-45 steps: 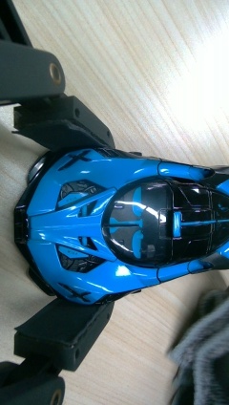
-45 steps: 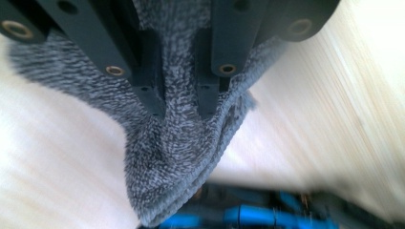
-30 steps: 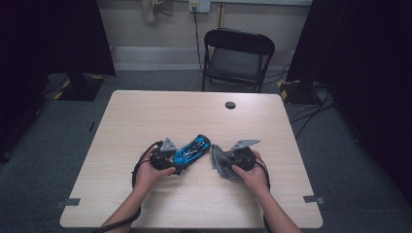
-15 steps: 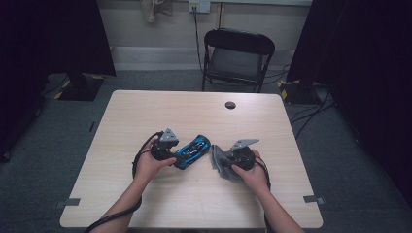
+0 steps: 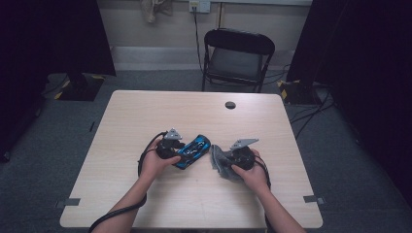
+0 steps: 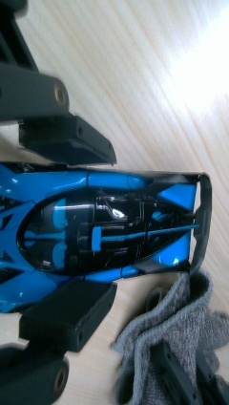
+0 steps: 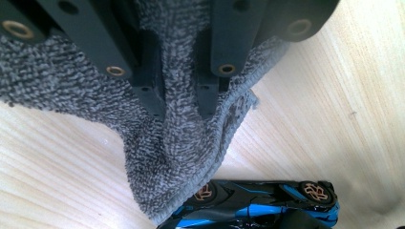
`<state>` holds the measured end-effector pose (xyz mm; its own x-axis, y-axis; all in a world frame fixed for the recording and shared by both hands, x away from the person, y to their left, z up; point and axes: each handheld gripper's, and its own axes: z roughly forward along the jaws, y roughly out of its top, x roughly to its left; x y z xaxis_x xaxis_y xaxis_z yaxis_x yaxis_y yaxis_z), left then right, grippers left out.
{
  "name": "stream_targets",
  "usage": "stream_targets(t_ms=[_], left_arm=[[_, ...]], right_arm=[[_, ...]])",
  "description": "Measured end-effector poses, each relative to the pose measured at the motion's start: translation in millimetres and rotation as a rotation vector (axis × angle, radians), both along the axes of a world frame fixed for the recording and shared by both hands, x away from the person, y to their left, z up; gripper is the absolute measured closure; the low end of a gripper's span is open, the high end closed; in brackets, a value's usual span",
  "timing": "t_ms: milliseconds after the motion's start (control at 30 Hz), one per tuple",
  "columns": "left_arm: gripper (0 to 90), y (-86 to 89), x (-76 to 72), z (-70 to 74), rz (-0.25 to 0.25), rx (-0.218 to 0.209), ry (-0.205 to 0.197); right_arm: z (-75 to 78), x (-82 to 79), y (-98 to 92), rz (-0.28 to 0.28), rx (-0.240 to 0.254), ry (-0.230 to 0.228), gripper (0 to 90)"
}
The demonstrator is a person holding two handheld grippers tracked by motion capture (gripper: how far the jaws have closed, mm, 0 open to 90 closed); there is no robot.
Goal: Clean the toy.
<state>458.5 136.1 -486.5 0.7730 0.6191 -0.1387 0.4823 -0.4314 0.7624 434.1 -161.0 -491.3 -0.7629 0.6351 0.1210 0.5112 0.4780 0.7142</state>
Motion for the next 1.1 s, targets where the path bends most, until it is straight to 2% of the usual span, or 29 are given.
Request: stream_targets(t_ms=[200,267,367,500,567,667,833,967,1033,1100], left_arm=[[35.5,1.4,-0.4,0.5,-0.001,-0.004,0.006],[35.5,1.3,-0.3,0.6,0.0,-0.003,0.007],[35.6,1.3,-0.1,0.8,-0.003,-0.001,0.008],[35.6,1.2,0.1,1.2,-0.003,0.003,0.01],[35.6,1.0,-0.2,0.9,-0.001,-0.002,0.011],[35.6,1.2,-0.6,0.8,-0.001,0.0,0.008],[35.6,0.6,-0.9,1.8,0.002,0.008,0.012],[35.6,0.8,-1.8,0.9,0.003,0.0,0.009],[35.7,1.4,-2.4,0.5,0.002,-0.003,0.005],[35.8,2.0,-2.8,0.1,0.001,-0.006,0.003]], right_arm=[[1.0,-0.9,1.1,-0.003,-0.007,-0.006,78.1],[2.1,-1.6,1.1,-0.01,0.003,-0.004,78.3],[7.8,-5.2,3.7,0.016,0.009,-0.022,78.5],[18.5,-14.7,15.6,0.091,0.036,-0.029,78.8],[21.3,-20.7,25.9,0.143,0.04,-0.032,78.8],[23.1,-28.9,43.4,0.233,0.071,-0.03,78.8],[15.3,-32.8,72.2,0.32,0.042,-0.018,78.8],[6.2,-24.1,83.1,0.32,0.012,0.001,78.8],[5.3,-18.9,85.6,0.313,0.014,0.011,78.8],[5.8,-14.0,87.0,0.302,-0.005,0.006,78.8]])
